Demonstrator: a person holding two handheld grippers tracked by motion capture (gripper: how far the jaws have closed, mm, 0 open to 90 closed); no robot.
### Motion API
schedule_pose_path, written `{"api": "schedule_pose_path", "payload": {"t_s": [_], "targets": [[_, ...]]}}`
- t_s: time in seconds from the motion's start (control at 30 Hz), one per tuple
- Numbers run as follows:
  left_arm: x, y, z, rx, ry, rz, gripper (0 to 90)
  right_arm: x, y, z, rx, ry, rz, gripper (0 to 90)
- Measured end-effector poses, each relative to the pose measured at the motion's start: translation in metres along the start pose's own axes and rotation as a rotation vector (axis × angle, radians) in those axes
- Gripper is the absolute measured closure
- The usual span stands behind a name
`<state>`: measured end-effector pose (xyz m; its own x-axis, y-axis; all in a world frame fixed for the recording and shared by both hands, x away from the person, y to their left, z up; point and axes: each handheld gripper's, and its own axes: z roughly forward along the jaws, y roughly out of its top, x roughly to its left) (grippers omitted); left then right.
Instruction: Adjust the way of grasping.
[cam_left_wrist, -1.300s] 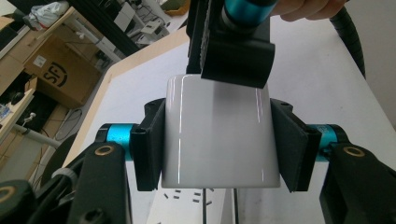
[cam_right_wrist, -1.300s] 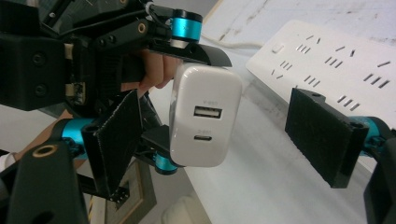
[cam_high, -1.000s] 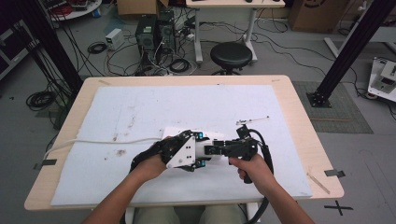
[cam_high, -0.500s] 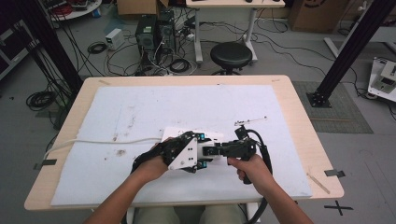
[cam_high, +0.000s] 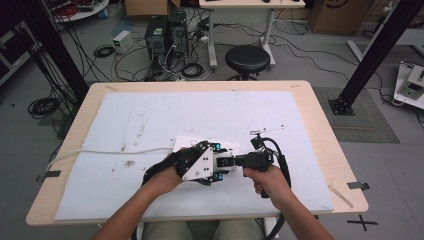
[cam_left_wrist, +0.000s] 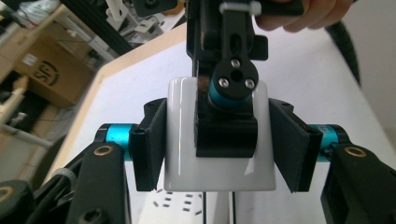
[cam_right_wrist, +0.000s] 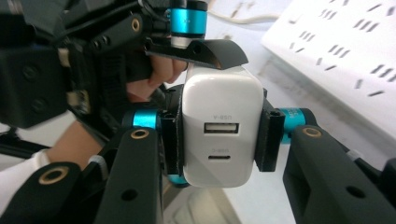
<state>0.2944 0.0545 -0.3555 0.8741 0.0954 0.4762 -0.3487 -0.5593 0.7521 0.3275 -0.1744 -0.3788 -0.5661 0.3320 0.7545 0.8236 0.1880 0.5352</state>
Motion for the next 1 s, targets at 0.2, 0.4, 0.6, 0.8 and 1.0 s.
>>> {"api": "schedule_pose_path", "payload": {"t_s": [0.2,0.4,0.6,0.8,1.0], "targets": [[0.012,-0.010,-0.010,-0.030,0.010,-0.138,25.5,-0.004,0.000,-0.011,-0.034,-0.037,-0.018,63.4],[0.017,-0.028,-0.024,-0.065,0.014,-0.290,24.0,-0.004,-0.001,-0.018,-0.018,-0.116,-0.088,63.3],[0.019,-0.048,-0.039,-0.105,0.052,-0.423,24.0,0.001,-0.001,-0.025,-0.012,-0.193,-0.185,63.3],[0.024,-0.060,-0.053,-0.148,0.100,-0.496,23.9,0.009,0.001,-0.035,0.004,-0.288,-0.257,63.3],[0.027,-0.072,-0.067,-0.186,0.164,-0.563,21.7,0.010,0.002,-0.046,0.050,-0.358,-0.305,63.3]]}}
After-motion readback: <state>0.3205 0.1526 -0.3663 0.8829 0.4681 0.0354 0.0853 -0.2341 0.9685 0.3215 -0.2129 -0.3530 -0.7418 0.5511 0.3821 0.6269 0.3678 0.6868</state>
